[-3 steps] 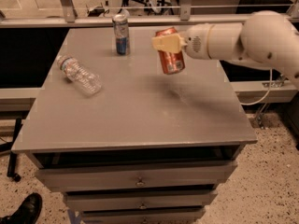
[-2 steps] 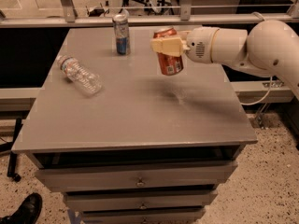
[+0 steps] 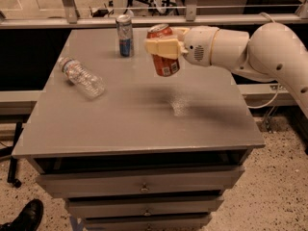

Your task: Place coke can upright

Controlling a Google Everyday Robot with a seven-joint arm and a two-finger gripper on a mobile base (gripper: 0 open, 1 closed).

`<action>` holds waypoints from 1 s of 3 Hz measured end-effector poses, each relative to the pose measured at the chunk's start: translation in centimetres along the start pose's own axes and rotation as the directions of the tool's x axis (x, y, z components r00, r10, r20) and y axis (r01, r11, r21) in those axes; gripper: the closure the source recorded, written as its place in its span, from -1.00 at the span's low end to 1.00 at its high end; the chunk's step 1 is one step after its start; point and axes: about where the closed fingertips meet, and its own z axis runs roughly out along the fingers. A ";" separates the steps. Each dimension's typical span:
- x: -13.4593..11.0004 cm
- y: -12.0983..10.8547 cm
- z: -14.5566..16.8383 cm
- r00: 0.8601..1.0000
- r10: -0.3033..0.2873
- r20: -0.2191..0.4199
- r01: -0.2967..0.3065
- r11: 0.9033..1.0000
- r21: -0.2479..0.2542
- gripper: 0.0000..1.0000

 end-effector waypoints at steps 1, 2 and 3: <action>1.0 0.7 -0.7 0.994 0.003 0.108 0.001 0.999 -0.034 1.00; 1.4 1.6 -1.0 0.983 -0.020 0.184 0.034 0.997 -0.072 1.00; 2.2 2.1 -1.3 0.976 -0.055 0.210 0.079 0.991 -0.107 1.00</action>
Offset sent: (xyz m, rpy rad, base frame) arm -0.0313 -0.0059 -0.0168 0.2177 -0.1880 0.0971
